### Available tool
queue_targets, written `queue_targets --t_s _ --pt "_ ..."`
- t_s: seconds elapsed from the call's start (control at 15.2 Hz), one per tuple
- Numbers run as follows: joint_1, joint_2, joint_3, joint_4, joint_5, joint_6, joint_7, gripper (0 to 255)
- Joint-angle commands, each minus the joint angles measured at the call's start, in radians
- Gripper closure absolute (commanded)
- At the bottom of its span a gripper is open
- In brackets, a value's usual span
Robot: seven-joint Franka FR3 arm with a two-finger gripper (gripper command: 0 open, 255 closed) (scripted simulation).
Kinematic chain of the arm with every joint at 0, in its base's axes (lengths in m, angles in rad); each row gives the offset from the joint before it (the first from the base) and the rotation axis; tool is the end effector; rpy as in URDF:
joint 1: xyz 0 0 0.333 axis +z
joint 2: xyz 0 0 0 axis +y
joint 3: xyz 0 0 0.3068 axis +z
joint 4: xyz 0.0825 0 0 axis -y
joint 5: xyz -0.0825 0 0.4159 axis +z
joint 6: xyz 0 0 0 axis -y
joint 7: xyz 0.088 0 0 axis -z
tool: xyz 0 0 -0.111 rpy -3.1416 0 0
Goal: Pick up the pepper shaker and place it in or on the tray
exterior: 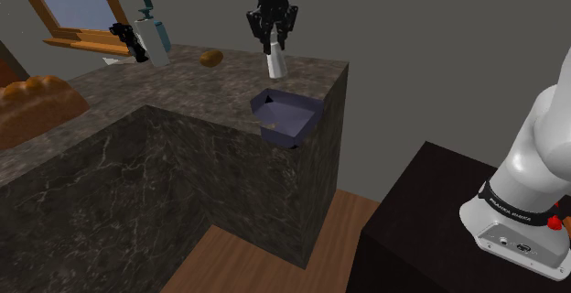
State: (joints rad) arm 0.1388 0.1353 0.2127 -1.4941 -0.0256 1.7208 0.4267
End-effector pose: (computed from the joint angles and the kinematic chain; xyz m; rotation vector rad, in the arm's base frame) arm 0.6047 0.2103 0.5832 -3.0980 0.1175 -0.1338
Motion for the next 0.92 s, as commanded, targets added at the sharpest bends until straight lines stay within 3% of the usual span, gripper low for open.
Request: queue_targets --t_s 0.0,0.86 --pt "0.03 -0.042 0.024 -0.039 0.001 -0.002 0.056 255" --pt "0.027 -0.058 0.022 -0.235 0.004 0.178 0.055 255"
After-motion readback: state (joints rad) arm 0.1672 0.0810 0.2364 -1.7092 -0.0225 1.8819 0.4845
